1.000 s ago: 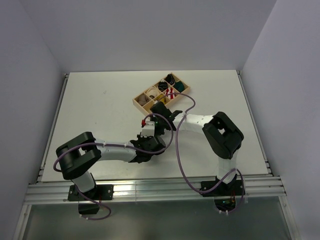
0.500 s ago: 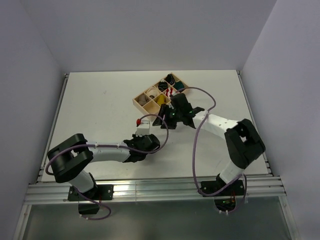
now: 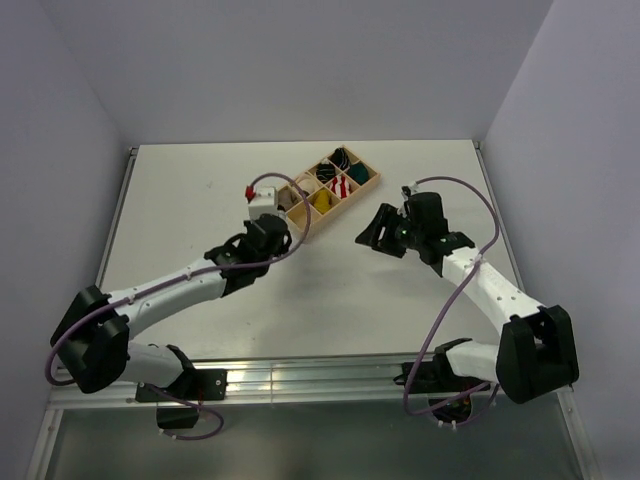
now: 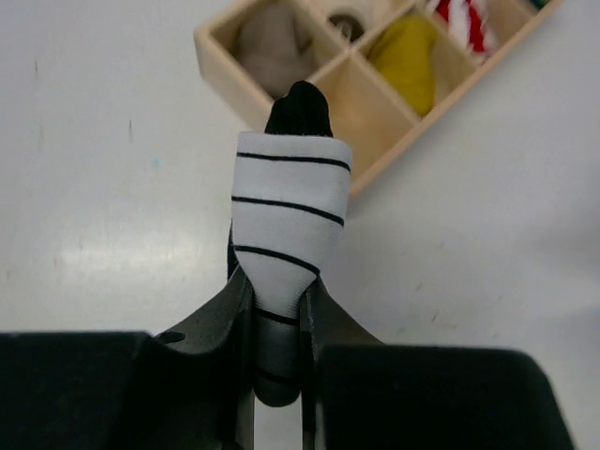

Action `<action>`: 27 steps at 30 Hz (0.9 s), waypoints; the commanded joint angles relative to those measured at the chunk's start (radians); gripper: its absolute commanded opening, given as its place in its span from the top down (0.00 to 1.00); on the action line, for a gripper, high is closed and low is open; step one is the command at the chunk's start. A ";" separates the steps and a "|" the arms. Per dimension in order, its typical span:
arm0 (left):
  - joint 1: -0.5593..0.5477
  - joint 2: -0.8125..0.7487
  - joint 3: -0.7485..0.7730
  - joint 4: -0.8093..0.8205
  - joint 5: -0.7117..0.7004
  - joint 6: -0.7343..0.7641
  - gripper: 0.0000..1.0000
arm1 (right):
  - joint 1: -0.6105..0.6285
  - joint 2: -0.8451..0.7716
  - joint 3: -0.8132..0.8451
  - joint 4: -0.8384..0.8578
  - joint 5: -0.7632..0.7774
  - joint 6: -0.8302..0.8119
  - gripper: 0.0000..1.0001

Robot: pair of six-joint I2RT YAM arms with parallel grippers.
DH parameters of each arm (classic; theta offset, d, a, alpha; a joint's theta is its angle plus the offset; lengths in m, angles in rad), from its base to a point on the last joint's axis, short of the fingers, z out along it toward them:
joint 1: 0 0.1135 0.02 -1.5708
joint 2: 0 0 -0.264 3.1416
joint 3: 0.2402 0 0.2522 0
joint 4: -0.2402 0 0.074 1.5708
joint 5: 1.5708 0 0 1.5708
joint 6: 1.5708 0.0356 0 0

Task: Roll the socks
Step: Pick up the sock at the center of the board, then place the sock in the storage box.

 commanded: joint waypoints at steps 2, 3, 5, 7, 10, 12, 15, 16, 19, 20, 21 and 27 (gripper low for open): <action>0.102 -0.022 0.123 0.120 0.191 0.182 1.00 | -0.044 -0.059 -0.057 0.022 -0.065 -0.052 0.36; 0.135 -0.010 0.161 0.153 0.246 0.194 1.00 | -0.058 -0.063 -0.063 0.025 -0.076 -0.054 0.36; 0.170 0.046 0.206 0.157 0.296 0.228 1.00 | -0.069 -0.070 -0.077 0.039 -0.105 -0.061 0.36; 0.187 0.111 0.272 0.155 0.345 0.245 1.00 | -0.080 -0.076 -0.085 0.043 -0.117 -0.066 0.37; 0.231 0.207 0.353 0.144 0.417 0.240 1.00 | -0.089 -0.086 -0.091 0.051 -0.136 -0.072 0.37; 0.265 0.269 0.390 0.158 0.471 0.234 1.00 | -0.095 -0.086 -0.092 0.053 -0.151 -0.075 0.37; 0.290 0.355 0.452 0.158 0.523 0.225 1.00 | -0.100 -0.083 -0.092 0.056 -0.160 -0.077 0.37; 0.290 0.374 0.464 0.154 0.528 0.220 1.00 | -0.104 -0.082 -0.094 0.056 -0.165 -0.077 0.37; 0.293 0.428 0.493 0.151 0.561 0.205 1.00 | -0.107 -0.074 -0.097 0.059 -0.172 -0.078 0.38; 0.293 0.438 0.499 0.152 0.574 0.200 1.00 | -0.107 -0.073 -0.097 0.063 -0.177 -0.077 0.38; 0.294 0.460 0.504 0.149 0.577 0.196 1.00 | -0.109 -0.065 -0.098 0.066 -0.185 -0.075 0.38; 0.293 0.523 0.510 0.132 0.584 0.160 1.00 | -0.115 -0.051 -0.103 0.077 -0.209 -0.073 0.38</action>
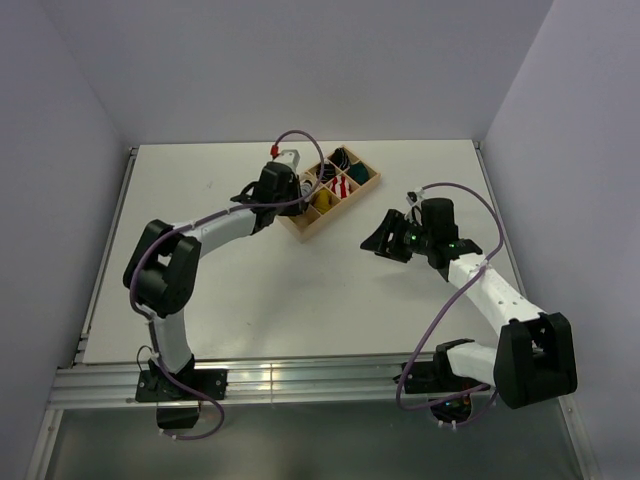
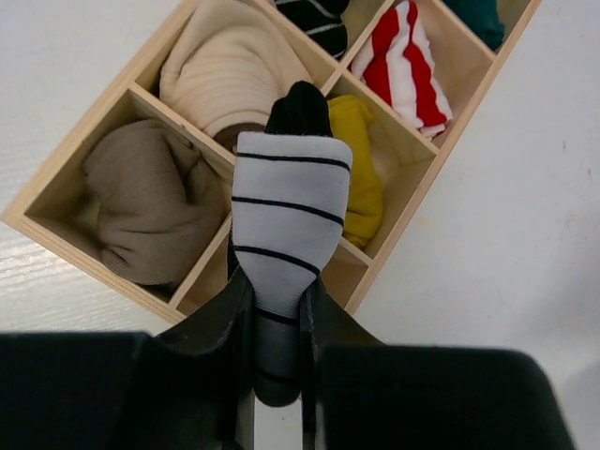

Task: Roll the socks
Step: Place the sock in the storage box.

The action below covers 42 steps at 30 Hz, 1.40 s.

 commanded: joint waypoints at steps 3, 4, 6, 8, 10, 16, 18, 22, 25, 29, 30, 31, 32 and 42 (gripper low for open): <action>-0.004 0.021 0.022 0.012 0.021 -0.038 1.00 | -0.013 0.011 -0.007 0.049 -0.040 -0.009 0.38; -0.004 0.027 0.024 -0.016 0.016 -0.040 1.00 | -0.013 0.014 -0.007 0.051 -0.043 -0.009 0.38; -0.004 0.047 0.028 -0.032 0.002 -0.038 1.00 | -0.015 0.023 -0.009 0.058 -0.059 -0.004 0.38; -0.007 0.067 0.037 -0.047 -0.002 -0.038 1.00 | -0.015 0.036 -0.009 0.063 -0.069 -0.001 0.39; -0.013 0.075 0.042 -0.066 -0.015 -0.034 1.00 | -0.015 0.042 -0.009 0.061 -0.072 -0.002 0.39; -0.033 0.109 0.056 -0.119 -0.036 -0.050 1.00 | -0.016 0.042 -0.007 0.063 -0.082 -0.004 0.39; -0.032 0.116 0.059 -0.129 -0.036 -0.067 1.00 | -0.016 0.043 -0.009 0.063 -0.083 -0.002 0.39; -0.042 0.138 0.109 -0.201 -0.061 -0.127 1.00 | -0.018 0.049 -0.007 0.061 -0.088 -0.004 0.39; -0.065 0.142 0.132 -0.239 -0.099 -0.164 1.00 | -0.018 0.059 -0.010 0.064 -0.094 -0.004 0.40; -0.087 0.159 0.163 -0.285 -0.131 -0.205 0.99 | -0.019 0.062 -0.012 0.066 -0.105 -0.002 0.40; -0.087 0.162 0.169 -0.314 -0.143 -0.213 1.00 | -0.018 0.062 -0.009 0.064 -0.103 -0.002 0.40; -0.087 0.165 0.171 -0.323 -0.148 -0.221 1.00 | -0.019 0.057 -0.009 0.061 -0.103 -0.004 0.40; -0.087 0.161 0.168 -0.327 -0.150 -0.234 1.00 | -0.018 0.056 -0.007 0.060 -0.102 -0.007 0.40; -0.087 0.150 0.133 -0.347 -0.150 -0.230 1.00 | -0.018 0.069 -0.010 0.072 -0.120 -0.007 0.40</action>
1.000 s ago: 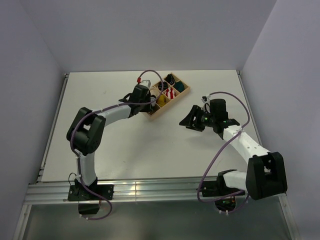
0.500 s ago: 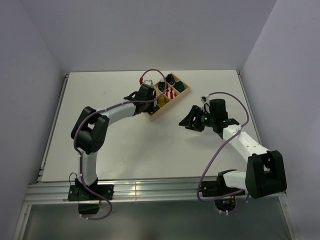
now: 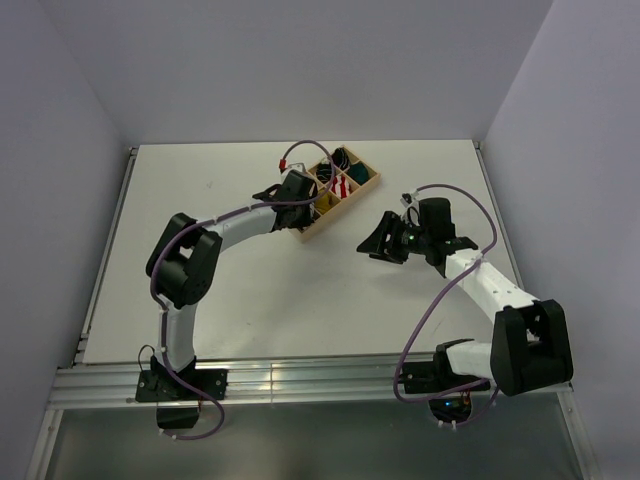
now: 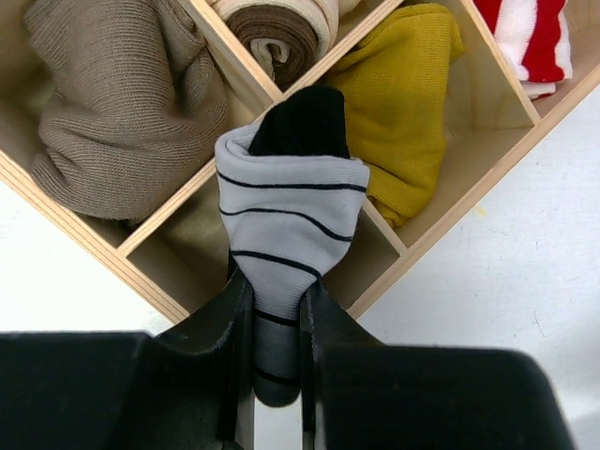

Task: Roll the socks
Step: Place the sock in the storage box.

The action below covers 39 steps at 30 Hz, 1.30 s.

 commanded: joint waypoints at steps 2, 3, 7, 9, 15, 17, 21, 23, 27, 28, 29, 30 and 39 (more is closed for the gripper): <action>-0.004 0.024 -0.006 -0.088 0.012 -0.001 1.00 | -0.010 0.004 -0.011 0.041 -0.025 -0.007 0.40; -0.002 0.033 0.000 -0.093 0.016 -0.001 1.00 | -0.010 0.007 -0.011 0.043 -0.025 -0.007 0.40; 0.002 0.086 0.047 -0.146 0.020 0.005 1.00 | -0.008 0.012 -0.010 0.043 -0.036 -0.009 0.41; 0.005 0.106 0.061 -0.175 0.026 0.005 1.00 | -0.008 0.012 -0.010 0.041 -0.036 -0.011 0.41; 0.025 0.142 0.101 -0.263 0.046 0.023 1.00 | -0.008 0.030 -0.010 0.053 -0.062 -0.007 0.41; 0.028 0.138 0.100 -0.295 0.054 0.028 1.00 | -0.008 0.030 -0.010 0.053 -0.064 -0.007 0.41; 0.031 0.126 0.081 -0.321 0.065 0.042 1.00 | -0.008 0.029 -0.007 0.052 -0.056 -0.011 0.41; 0.031 0.133 0.084 -0.344 0.068 0.060 1.00 | -0.008 0.035 -0.008 0.055 -0.064 -0.009 0.41; 0.031 0.136 0.061 -0.349 0.068 0.080 1.00 | -0.008 0.036 -0.010 0.056 -0.070 -0.011 0.41; 0.031 0.124 0.054 -0.341 0.063 0.081 1.00 | -0.008 0.035 -0.010 0.055 -0.068 -0.012 0.41; 0.031 0.116 0.046 -0.333 0.065 0.086 1.00 | -0.008 0.035 -0.010 0.056 -0.067 -0.012 0.41; 0.031 0.109 0.035 -0.321 0.062 0.085 0.99 | -0.008 0.035 -0.010 0.058 -0.068 -0.011 0.41; 0.031 0.012 0.072 -0.297 0.019 0.098 0.60 | -0.008 0.032 -0.007 0.055 -0.073 -0.011 0.41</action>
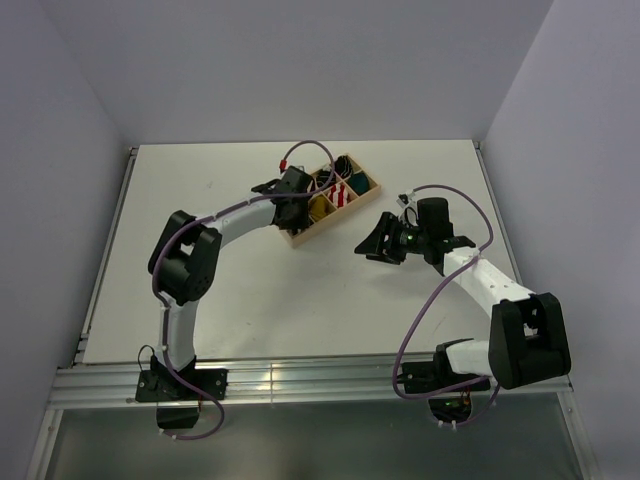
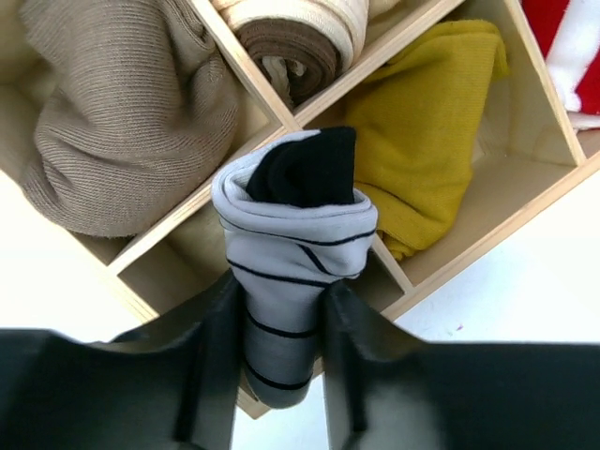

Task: Roll the socks
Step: Place the sock in the storage box.

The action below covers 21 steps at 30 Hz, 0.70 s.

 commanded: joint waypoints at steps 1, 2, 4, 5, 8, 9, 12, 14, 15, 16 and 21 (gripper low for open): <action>0.004 -0.022 -0.003 -0.120 -0.012 0.037 0.56 | -0.008 -0.005 -0.007 0.029 -0.015 -0.010 0.41; 0.004 -0.023 0.002 -0.121 -0.011 0.037 0.54 | -0.008 -0.005 -0.005 0.030 -0.015 -0.010 0.41; 0.006 -0.023 0.016 -0.125 -0.013 0.040 0.52 | -0.008 -0.006 -0.005 0.027 -0.017 -0.011 0.42; 0.004 -0.023 0.022 -0.128 -0.015 0.040 0.51 | -0.008 -0.006 -0.005 0.027 -0.015 -0.011 0.42; 0.006 -0.041 0.026 -0.123 -0.015 0.043 0.47 | -0.010 -0.006 -0.007 0.026 -0.018 -0.011 0.42; 0.006 -0.048 0.031 -0.125 -0.015 0.044 0.47 | -0.008 -0.003 -0.005 0.027 -0.018 -0.011 0.42; 0.004 -0.075 0.042 -0.131 -0.027 0.046 0.45 | -0.010 0.000 -0.005 0.032 -0.022 -0.008 0.42; 0.006 -0.095 0.048 -0.131 -0.024 0.055 0.46 | -0.008 0.000 -0.007 0.032 -0.023 -0.008 0.42; 0.006 -0.100 0.052 -0.131 -0.022 0.057 0.46 | -0.010 -0.002 -0.005 0.032 -0.023 -0.008 0.42; 0.004 -0.107 0.055 -0.129 -0.019 0.061 0.46 | -0.008 0.000 -0.004 0.031 -0.025 -0.008 0.42; 0.006 -0.112 0.060 -0.122 -0.008 0.063 0.54 | -0.008 -0.002 -0.002 0.029 -0.025 -0.008 0.42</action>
